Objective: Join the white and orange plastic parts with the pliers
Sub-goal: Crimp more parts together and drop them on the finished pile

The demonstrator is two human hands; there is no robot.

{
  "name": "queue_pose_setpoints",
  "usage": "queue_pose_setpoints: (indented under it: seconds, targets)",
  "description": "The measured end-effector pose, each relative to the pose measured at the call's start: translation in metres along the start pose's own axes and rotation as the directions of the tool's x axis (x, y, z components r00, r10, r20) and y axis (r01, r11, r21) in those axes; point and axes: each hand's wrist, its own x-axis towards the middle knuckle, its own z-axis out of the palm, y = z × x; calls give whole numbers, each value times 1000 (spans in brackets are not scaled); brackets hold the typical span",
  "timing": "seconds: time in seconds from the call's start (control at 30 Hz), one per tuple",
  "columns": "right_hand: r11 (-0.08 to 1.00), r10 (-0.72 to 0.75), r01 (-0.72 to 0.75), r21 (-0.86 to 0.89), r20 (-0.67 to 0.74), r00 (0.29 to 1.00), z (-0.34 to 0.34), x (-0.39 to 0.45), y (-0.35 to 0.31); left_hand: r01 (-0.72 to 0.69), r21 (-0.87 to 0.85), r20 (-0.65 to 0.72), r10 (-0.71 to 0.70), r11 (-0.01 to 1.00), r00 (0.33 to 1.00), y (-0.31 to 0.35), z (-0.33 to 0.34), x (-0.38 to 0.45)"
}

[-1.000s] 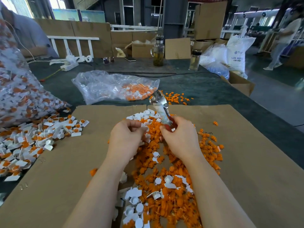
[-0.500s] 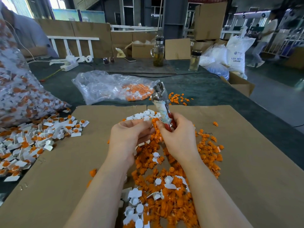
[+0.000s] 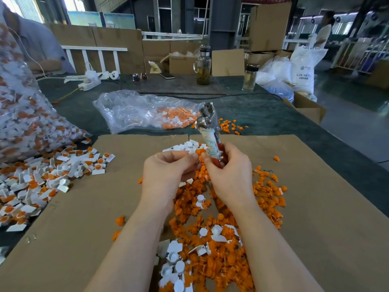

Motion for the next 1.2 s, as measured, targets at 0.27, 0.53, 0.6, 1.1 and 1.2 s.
queue_pose_setpoints:
  seconds: [0.27,0.53,0.6,1.1,1.2]
  targets:
    - [1000,-11,11,-7,2,1000,-1,0,0,-125,113,-5,127,986,992,-2,1,0]
    - [1000,-20,20,0,-3,1000,-1,0,1,-192,345,-54,223,919,973,0,1,1]
    - [1000,-22,22,1,0,1000,-1,0,1,-206,379,-52,243,902,969,0,1,1]
    - [1000,-19,18,7,113,993,-3,4,1,-206,414,-103,270,887,957,-4,2,3]
    - [1000,-3,-2,28,186,983,-4,4,1,-178,412,-133,253,893,958,-6,1,5]
